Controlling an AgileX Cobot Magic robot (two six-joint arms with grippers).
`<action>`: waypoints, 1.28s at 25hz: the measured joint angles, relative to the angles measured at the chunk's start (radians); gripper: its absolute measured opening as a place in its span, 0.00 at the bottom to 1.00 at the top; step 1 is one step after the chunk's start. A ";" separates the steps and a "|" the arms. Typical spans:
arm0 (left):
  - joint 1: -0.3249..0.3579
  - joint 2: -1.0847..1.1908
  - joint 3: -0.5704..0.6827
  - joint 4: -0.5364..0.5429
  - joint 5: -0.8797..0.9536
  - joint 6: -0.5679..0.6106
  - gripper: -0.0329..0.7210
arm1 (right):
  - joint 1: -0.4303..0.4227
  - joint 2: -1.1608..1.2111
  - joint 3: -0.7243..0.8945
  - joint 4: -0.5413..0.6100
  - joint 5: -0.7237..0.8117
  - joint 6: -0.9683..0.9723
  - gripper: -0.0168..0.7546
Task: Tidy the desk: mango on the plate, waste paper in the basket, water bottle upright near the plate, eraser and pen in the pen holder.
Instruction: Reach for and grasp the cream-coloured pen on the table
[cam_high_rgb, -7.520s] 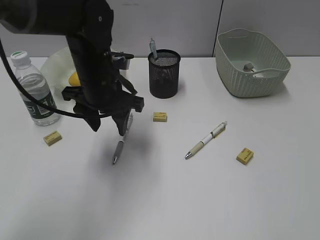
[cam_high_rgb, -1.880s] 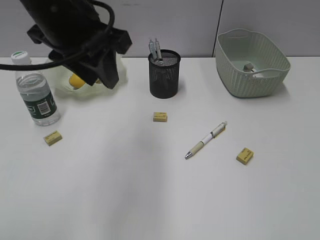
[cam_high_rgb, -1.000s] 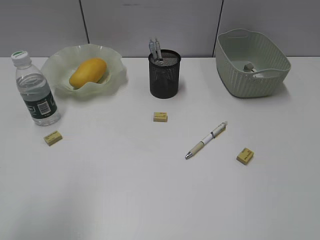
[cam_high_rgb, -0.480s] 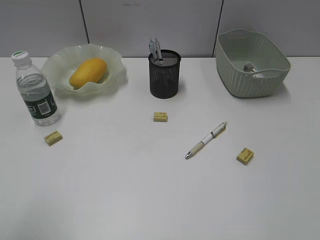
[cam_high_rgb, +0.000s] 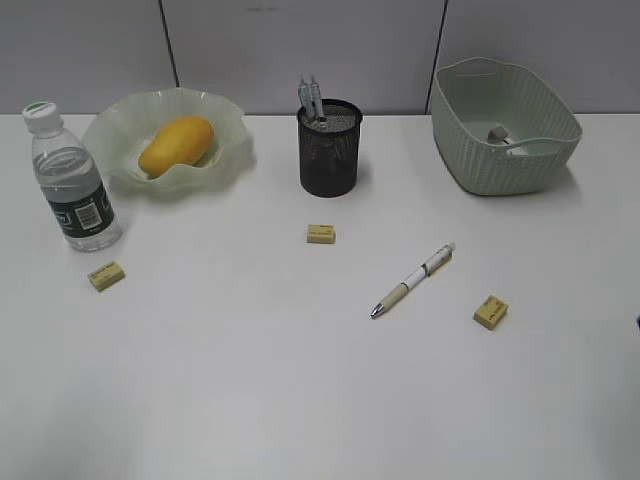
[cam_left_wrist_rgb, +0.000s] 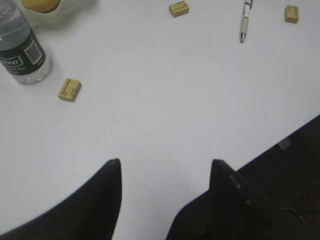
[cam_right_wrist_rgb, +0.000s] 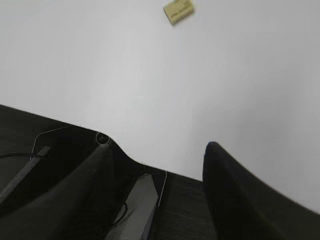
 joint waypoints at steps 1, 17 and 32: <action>0.000 0.000 0.007 0.000 -0.019 0.000 0.61 | 0.000 0.052 -0.021 0.000 -0.012 0.006 0.62; 0.000 0.000 -0.055 -0.058 0.289 0.000 0.61 | 0.000 0.692 -0.433 0.003 -0.167 0.280 0.62; 0.000 -0.003 -0.044 -0.058 0.291 0.000 0.61 | 0.000 1.002 -0.487 0.008 -0.278 0.631 0.61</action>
